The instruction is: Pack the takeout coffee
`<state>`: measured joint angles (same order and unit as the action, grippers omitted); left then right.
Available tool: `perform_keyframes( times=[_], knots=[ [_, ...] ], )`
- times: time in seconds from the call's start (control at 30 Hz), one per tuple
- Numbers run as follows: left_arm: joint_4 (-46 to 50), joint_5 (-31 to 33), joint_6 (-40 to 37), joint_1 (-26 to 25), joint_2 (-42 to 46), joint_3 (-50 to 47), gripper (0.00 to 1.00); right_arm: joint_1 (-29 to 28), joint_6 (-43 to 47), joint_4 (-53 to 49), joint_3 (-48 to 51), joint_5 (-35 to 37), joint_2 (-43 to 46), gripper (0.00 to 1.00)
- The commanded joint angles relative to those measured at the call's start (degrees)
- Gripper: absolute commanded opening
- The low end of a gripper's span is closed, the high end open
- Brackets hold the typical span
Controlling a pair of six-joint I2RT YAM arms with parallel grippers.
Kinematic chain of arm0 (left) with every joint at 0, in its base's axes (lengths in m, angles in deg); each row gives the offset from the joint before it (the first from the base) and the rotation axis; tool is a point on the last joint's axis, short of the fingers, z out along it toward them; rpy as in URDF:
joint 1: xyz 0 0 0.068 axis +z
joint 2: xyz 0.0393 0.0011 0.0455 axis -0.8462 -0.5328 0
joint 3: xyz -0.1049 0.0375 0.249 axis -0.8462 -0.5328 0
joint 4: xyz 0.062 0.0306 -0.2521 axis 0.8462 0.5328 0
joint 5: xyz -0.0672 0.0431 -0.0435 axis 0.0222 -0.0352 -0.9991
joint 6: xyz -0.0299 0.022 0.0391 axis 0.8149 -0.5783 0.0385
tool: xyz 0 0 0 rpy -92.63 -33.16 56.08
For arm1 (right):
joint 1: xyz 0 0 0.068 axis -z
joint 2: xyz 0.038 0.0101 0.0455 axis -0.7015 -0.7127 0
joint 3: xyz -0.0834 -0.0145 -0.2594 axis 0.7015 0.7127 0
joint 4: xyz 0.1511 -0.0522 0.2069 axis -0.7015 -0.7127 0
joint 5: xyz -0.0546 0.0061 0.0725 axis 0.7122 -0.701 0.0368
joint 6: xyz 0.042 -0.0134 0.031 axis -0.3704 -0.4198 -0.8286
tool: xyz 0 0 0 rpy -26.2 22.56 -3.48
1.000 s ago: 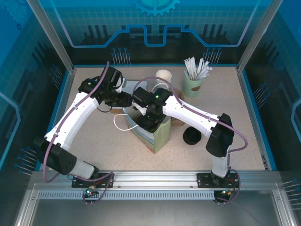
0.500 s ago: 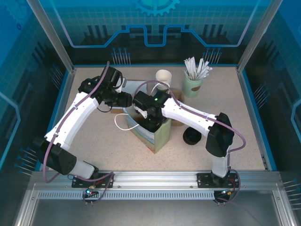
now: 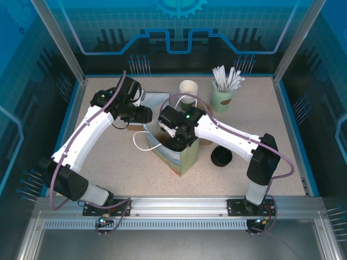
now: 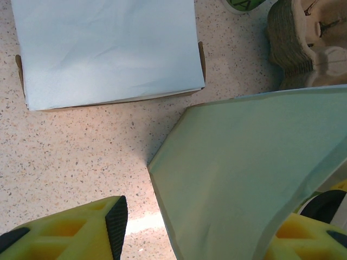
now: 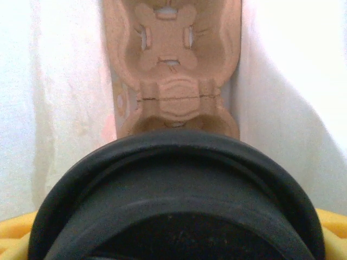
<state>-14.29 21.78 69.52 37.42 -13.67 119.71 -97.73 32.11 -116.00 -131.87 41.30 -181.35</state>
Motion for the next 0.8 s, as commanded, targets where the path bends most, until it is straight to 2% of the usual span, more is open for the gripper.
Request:
perform_keyframes(
  times=[0.0,0.77],
  knots=[
    [1.1,1.1,1.1,0.5,-0.8,-0.5,0.54,0.3,0.1,0.2,1.2,0.6,1.1,0.79],
    [1.2,0.8,0.8,0.6,-0.9,-0.6,0.57,1.7,-0.1,2.7,4.7,-0.3,1.3,0.79]
  ],
)
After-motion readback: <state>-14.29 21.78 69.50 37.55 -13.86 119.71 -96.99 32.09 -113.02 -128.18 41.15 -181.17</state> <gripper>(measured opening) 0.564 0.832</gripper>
